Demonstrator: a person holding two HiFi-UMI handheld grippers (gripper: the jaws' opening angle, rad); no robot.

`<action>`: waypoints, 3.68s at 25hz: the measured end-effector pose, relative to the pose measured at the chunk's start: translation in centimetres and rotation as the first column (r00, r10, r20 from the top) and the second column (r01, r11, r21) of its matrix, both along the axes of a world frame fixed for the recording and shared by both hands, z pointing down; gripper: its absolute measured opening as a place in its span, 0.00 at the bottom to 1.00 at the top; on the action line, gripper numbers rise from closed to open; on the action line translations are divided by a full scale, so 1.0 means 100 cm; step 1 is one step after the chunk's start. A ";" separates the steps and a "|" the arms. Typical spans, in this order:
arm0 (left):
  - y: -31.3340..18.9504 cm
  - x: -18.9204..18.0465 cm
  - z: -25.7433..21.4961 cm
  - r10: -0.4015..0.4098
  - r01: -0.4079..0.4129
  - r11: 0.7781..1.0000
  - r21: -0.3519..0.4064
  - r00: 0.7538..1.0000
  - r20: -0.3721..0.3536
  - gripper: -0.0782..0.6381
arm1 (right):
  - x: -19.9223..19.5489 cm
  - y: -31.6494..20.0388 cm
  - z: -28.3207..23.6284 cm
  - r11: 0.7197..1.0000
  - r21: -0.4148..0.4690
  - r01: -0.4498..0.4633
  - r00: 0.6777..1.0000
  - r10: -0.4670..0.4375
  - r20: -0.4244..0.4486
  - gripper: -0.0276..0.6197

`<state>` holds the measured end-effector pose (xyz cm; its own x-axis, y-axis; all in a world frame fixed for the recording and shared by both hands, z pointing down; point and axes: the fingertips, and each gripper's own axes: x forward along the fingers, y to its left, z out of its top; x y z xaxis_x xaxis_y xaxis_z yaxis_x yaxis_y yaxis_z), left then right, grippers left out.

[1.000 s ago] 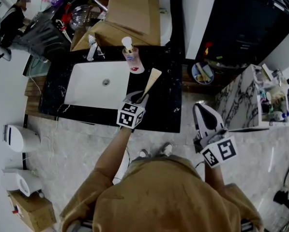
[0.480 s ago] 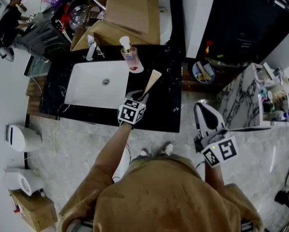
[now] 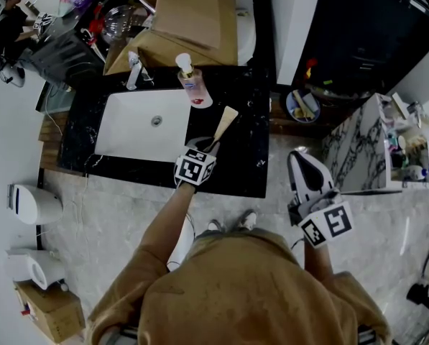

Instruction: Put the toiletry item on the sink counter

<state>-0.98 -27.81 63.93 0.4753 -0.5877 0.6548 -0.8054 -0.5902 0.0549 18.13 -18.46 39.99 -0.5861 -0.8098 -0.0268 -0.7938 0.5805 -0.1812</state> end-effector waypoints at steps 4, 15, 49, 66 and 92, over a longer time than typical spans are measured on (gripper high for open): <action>0.001 0.001 0.006 0.008 -0.008 1.000 -0.018 1.000 0.005 0.18 | -0.001 -0.003 0.001 1.000 -0.001 0.002 1.000 -0.002 0.000 0.05; 0.002 0.002 0.009 0.032 -0.031 0.999 -0.043 0.999 0.013 0.22 | -0.006 -0.003 0.000 1.000 0.003 0.002 1.000 -0.002 -0.002 0.05; 0.022 -0.059 -0.092 -0.033 0.077 0.970 0.232 0.981 -0.190 0.41 | -0.071 0.057 -0.027 0.998 0.014 -0.055 0.997 0.055 -0.050 0.05; 0.062 -0.092 -0.150 0.055 0.063 0.935 0.348 0.946 -0.319 0.11 | -0.096 0.104 -0.018 0.995 0.008 -0.097 0.993 0.098 -0.073 0.05; 0.162 -0.223 -0.342 -0.017 0.300 0.654 0.695 0.924 -0.382 0.12 | -0.043 0.081 -0.067 0.972 0.115 -0.205 0.973 0.214 -0.081 0.05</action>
<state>-23.27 -11.66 29.74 0.4187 -0.8878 -0.1912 -0.9080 -0.4133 -0.0690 13.87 -10.35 33.31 -0.4076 -0.9103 -0.0723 -0.9102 0.4114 -0.0483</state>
